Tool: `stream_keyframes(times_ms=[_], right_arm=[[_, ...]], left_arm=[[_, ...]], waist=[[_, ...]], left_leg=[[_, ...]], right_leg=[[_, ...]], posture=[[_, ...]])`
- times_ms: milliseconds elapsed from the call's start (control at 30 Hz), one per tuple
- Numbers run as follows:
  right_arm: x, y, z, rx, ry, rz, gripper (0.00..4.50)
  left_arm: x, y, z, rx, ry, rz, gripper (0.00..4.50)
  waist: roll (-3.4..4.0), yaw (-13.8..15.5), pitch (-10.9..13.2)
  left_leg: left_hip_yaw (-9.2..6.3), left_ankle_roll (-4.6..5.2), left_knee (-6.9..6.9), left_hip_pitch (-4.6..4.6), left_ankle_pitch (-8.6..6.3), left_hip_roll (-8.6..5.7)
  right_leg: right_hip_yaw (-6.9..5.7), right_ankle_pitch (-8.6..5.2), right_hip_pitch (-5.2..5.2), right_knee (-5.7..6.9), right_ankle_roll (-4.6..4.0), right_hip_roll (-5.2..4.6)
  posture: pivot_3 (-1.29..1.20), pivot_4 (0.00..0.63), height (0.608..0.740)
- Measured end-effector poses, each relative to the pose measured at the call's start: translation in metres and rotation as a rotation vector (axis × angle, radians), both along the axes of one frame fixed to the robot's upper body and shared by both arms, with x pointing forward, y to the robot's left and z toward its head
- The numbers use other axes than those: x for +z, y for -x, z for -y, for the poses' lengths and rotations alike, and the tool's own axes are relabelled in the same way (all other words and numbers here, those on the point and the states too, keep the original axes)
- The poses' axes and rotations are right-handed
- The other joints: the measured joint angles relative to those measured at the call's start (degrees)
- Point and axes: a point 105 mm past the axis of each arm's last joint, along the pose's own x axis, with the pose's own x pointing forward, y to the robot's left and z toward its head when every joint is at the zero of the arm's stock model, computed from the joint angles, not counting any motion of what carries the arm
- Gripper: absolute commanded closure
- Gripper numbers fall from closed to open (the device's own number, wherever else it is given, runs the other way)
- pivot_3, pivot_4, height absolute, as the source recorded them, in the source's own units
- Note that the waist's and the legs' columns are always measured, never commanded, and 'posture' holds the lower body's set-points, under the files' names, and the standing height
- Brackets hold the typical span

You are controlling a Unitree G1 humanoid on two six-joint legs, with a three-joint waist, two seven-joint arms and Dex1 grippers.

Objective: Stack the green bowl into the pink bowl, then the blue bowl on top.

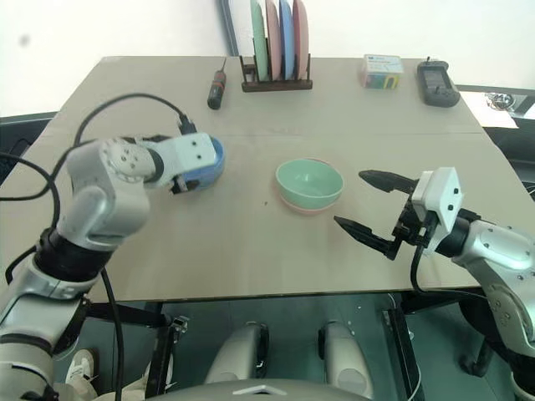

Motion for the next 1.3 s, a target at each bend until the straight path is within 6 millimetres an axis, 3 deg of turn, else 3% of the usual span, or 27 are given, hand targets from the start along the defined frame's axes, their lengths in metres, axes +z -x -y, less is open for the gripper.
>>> stream_keyframes(times_ms=[200,533,800,900,1000,1033,1133,1267,1300], right_arm=[[0.001,-0.001,-0.001,0.016,0.011,0.011,0.00],[-0.002,0.000,-0.001,0.014,0.014,0.004,0.00],[-0.003,0.004,-0.001,0.006,0.018,0.003,0.00],[-0.007,0.005,0.002,-0.018,0.017,-0.007,0.00],[-0.007,0.013,0.009,-0.052,0.019,0.012,0.00],[-0.007,0.015,0.010,-0.056,0.020,0.022,0.00],[-0.007,0.022,0.016,-0.084,0.027,0.028,0.00],[-0.012,0.045,0.040,-0.214,0.059,0.029,0.00],[-0.013,0.051,0.046,-0.251,0.066,0.023,0.00]], left_arm=[[-0.015,0.005,0.003,0.011,-0.015,-0.042,0.45],[-0.033,-0.013,0.002,0.015,-0.079,-0.019,4.38],[-0.033,-0.019,0.021,-0.089,-0.040,0.000,4.45],[-0.020,-0.016,0.042,-0.249,0.046,0.006,4.45],[0.025,-0.006,0.091,-0.628,0.147,0.104,4.45],[0.034,-0.003,0.097,-0.686,0.157,0.127,4.45],[0.041,0.001,0.107,-0.782,0.179,0.123,4.45],[0.043,0.009,0.124,-0.998,0.216,0.020,4.45],[0.045,0.013,0.131,-1.061,0.221,-0.001,4.15]], waist=[[0.00,-0.13,0.00],[0.00,-0.05,0.00],[0.00,-0.02,0.00],[0.00,0.10,0.00],[0.02,1.18,-0.01],[0.03,1.19,-0.02],[0.05,1.37,-0.03],[0.08,1.14,-0.04],[0.07,1.31,-0.05]], left_leg=[[0.02,0.00,0.01,0.01,0.00,0.00],[0.01,0.00,0.01,0.00,0.00,-0.01],[0.01,0.00,0.01,-0.01,0.00,-0.01],[0.01,0.00,0.01,-0.03,0.00,0.00],[0.05,0.00,0.02,-0.03,0.00,-0.03],[0.04,0.00,0.02,-0.03,0.00,-0.05],[0.04,0.00,0.01,0.00,0.00,-0.06],[0.07,0.00,0.05,0.01,0.00,-0.07],[0.04,0.00,0.06,0.02,0.00,-0.06]], right_leg=[[0.01,0.00,0.01,0.01,0.00,-0.01],[0.01,0.07,0.00,0.01,0.12,-0.02],[0.01,0.07,0.00,0.02,0.12,-0.02],[0.00,0.09,0.00,0.01,0.07,-0.06],[0.01,0.20,0.03,-0.05,-0.09,-0.09],[0.00,0.20,0.02,-0.05,-0.09,-0.11],[0.01,0.19,0.05,-0.05,-0.08,-0.10],[0.04,0.08,0.07,-0.01,0.11,-0.08],[0.01,0.07,0.08,-0.01,0.12,-0.07]], posture=[[0.00,0.150,0.740],[0.00,0.150,0.740],[0.00,0.150,0.740],[0.00,0.150,0.740],[0.00,0.150,0.740],[0.00,0.150,0.740],[0.00,0.150,0.740],[0.00,0.150,0.740],[0.00,0.150,0.740]])
